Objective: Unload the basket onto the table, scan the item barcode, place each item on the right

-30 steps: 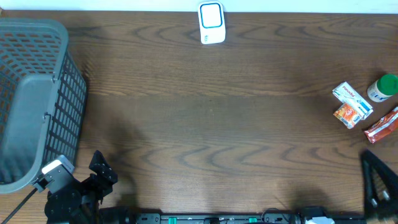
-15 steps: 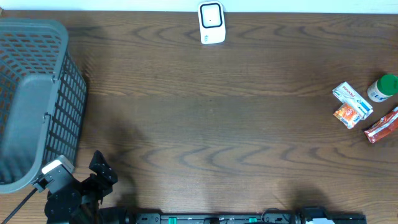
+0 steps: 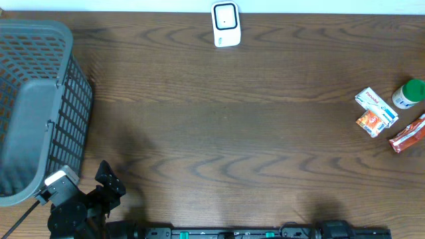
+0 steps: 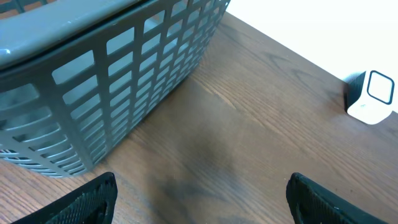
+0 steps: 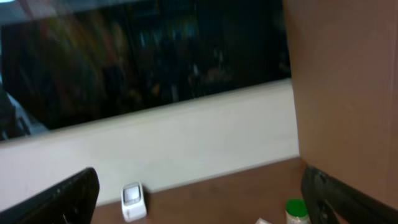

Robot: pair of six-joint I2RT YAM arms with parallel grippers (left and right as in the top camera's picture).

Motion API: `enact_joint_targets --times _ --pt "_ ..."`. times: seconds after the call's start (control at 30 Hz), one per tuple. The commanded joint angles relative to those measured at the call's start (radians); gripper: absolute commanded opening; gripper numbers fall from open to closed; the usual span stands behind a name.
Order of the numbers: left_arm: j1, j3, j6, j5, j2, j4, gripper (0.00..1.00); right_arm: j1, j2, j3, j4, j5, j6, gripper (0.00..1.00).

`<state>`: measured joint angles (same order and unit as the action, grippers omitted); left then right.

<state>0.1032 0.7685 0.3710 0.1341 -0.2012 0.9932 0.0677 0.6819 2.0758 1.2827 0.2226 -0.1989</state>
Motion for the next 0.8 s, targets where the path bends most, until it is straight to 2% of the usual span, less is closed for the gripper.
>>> enact_joint_targets --times 0.0,0.2,0.77 --pt "0.004 0.000 0.008 0.008 0.001 0.002 0.87 -0.008 -0.062 -0.153 -0.079 0.012 0.013 0.99" --pt "0.004 0.000 0.008 0.008 0.001 0.002 0.87 -0.008 -0.175 -0.451 -0.314 -0.023 0.013 0.99" --pt "0.004 0.000 0.008 0.008 0.001 0.002 0.87 -0.008 -0.454 -1.111 -0.779 -0.022 -0.037 0.99"
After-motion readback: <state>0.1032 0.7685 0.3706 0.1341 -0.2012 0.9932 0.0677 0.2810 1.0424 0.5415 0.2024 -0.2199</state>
